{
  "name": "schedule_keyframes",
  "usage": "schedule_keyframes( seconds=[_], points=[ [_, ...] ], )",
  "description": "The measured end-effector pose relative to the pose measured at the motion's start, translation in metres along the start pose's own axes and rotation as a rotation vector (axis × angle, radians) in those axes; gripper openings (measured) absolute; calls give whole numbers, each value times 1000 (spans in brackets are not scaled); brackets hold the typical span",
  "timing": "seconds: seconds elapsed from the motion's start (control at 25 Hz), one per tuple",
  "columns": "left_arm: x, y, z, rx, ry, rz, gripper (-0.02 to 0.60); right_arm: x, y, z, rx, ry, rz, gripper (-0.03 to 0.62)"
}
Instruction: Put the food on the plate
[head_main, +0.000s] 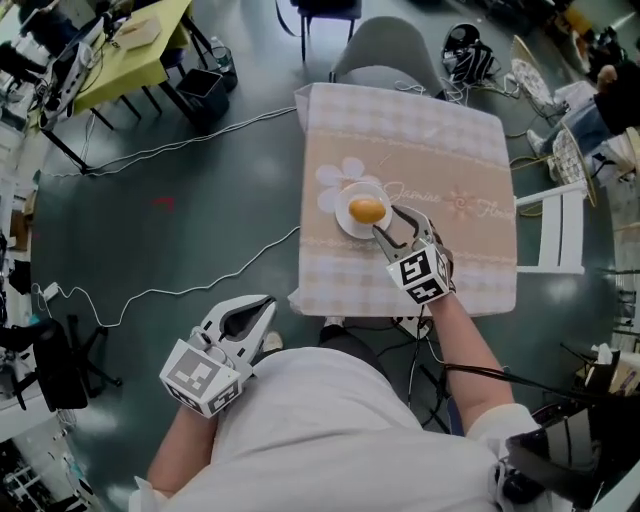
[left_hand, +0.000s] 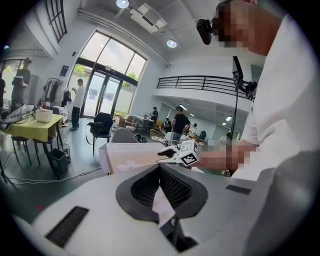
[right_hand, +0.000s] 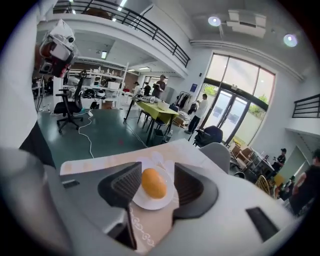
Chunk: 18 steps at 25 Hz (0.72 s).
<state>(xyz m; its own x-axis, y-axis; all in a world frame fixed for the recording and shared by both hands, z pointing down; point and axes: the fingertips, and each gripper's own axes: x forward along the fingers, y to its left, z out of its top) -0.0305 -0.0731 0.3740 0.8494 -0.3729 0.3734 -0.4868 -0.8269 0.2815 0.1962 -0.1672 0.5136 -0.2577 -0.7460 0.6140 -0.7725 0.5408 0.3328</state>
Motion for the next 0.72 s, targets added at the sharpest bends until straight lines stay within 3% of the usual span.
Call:
schedule_keyframes(
  seconds=[0.12,0.2,0.56,0.72],
  points=[
    [-14,-4,-1,43,-4,-67,9,-36,16,10,55,-15,-59,102],
    [-25,-5,-3,63,-4,-106,9,-56,37,15,108,-21,-69,49],
    [-76,-24,-38,124,21,-288,9,-128,170,34,314,-40,-75,14],
    [-103,-38,-56,151,25,-349,9,-150,227,45,340,-39,-80,12]
  ],
)
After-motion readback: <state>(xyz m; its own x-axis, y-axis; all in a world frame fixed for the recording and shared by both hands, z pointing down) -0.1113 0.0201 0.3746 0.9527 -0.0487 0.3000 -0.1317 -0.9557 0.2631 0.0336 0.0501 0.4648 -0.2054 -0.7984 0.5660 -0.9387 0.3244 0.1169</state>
